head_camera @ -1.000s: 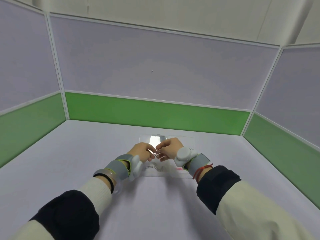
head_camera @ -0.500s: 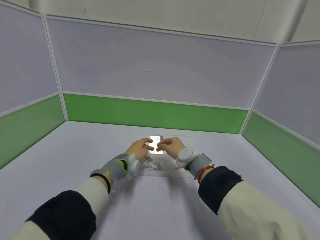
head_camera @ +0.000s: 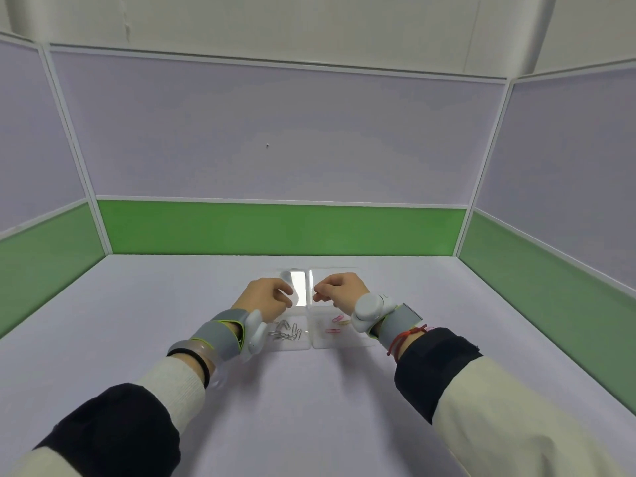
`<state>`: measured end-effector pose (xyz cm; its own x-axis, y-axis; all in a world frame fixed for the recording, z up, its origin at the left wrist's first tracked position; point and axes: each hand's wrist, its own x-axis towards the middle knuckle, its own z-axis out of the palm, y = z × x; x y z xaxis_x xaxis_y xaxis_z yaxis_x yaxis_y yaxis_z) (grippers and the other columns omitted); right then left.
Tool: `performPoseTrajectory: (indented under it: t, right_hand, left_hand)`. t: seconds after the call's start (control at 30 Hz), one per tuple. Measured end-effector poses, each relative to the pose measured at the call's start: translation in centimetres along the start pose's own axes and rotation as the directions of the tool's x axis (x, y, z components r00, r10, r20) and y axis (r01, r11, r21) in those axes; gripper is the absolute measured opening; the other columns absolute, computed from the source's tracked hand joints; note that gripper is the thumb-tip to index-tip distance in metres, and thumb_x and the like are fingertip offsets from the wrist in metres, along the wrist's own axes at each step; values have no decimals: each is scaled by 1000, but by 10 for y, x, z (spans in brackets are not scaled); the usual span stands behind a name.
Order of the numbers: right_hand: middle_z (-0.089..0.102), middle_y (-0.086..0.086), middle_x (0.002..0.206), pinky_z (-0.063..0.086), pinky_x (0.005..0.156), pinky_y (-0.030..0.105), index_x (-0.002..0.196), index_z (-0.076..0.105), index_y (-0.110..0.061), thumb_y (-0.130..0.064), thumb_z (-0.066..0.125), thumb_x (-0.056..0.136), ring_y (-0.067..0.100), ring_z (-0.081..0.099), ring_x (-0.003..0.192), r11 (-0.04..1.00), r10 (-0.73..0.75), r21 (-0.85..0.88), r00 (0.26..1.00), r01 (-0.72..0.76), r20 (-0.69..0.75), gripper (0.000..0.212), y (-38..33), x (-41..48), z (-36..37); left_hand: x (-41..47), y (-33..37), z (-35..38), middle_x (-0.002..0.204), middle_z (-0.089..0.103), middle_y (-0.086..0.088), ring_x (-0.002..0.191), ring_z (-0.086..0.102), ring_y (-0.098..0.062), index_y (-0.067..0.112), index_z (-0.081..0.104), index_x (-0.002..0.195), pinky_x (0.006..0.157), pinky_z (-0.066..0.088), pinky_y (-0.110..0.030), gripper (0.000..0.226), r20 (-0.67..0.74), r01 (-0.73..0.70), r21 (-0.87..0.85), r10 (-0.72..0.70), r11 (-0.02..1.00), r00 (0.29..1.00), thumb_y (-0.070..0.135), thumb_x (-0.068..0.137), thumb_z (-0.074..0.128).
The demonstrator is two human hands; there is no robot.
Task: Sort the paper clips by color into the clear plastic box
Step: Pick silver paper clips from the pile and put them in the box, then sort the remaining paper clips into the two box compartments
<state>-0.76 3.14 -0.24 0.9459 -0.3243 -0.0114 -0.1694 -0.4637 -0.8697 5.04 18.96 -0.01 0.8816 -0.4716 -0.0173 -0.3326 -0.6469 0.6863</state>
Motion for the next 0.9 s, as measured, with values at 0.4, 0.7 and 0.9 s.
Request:
performPoseTrajectory:
  t: [0.4, 0.7, 0.9]
  right_hand:
    - [68, 11, 92, 39, 62, 20, 92, 70, -9, -8, 57, 83, 16, 53, 76, 997, 66, -31, 994, -69, -89, 16, 30, -17, -56]
    - [61, 5, 91, 38, 57, 19, 101, 70, -10, -8, 59, 82, 16, 49, 68, 982, 125, -117, 973, -149, -192, 22, 65, -36, -110]
    - [68, 12, 102, 44, 75, 29, 94, 71, -15, -8, 60, 82, 22, 56, 83, 977, 146, -116, 960, -177, -238, 18, 87, -48, -135]
  left_hand:
    - [5, 47, 44, 104, 64, -6, 95, 59, -17, 7, 64, 114, 88, 48, -23, 34, 135, -162, 44, 155, 986, 979, -1, 83, 53]
    - [7, 99, 83, 119, 66, -10, 94, 56, -12, 8, 64, 116, 86, 47, -20, 35, 204, -257, 29, 246, 966, 948, 1, 83, 54]
    - [6, 125, 116, 121, 66, -11, 109, 63, -22, 8, 64, 117, 92, 50, -25, 35, 288, -301, 46, 276, 952, 917, 2, 83, 55]
